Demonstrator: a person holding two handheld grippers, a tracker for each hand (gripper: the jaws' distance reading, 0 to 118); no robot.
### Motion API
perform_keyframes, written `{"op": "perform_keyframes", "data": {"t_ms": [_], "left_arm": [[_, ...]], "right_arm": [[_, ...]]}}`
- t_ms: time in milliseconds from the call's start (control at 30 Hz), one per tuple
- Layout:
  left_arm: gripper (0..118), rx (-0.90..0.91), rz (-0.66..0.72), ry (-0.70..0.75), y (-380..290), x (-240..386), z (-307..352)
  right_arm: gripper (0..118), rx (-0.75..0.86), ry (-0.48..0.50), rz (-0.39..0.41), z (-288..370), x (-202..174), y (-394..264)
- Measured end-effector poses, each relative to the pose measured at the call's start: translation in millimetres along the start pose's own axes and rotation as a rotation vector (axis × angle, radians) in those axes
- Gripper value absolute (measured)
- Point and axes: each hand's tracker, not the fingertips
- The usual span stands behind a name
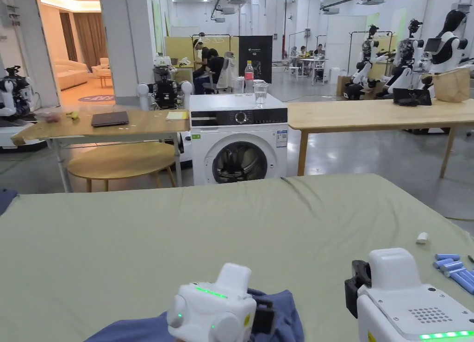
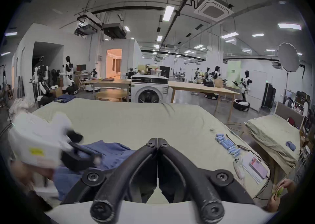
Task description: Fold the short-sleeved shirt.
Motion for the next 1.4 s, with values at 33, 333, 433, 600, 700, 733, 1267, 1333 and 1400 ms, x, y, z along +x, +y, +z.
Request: {"op": "perform_keyframes", "data": {"t_ms": [33,333,433,600,700,733,1267,1333,1400], "left_arm": [[102,0.061,0.007,0.028,4,-12,28],[94,0.214,0.062,0.463,-55,-126,226],[0,0.142,0.138,0.502,-85,-156,244],[0,-0.001,0.19,0.477,-107,-180,227],[0,-0.119,0.208,0.434,-121,-199,186],[0,-0.177,0.225,0.414,-130,-207,167],[75,-0.463,0.223,0.377,-196,-232,42],[40,-0.418,0.289,0.331,-199,-230,48],[0,-0.406,0.271,0.32,-193,-229,57]], "right_arm": [[0,0.003,0.012,0.004,1,-8,2],[0,0.042,0.183,0.003,9,-92,14],[0,0.037,0.225,0.025,12,-114,12],[0,0.029,0.254,0.033,15,-127,8],[0,0.022,0.247,0.04,14,-124,6],[0,0.018,0.245,0.038,13,-121,4],[0,-0.09,0.115,0.021,-35,-52,-23],[0,-0.132,0.061,0.017,-55,-33,-30],[0,-0.199,0.036,0.015,-82,-16,-34]]}}
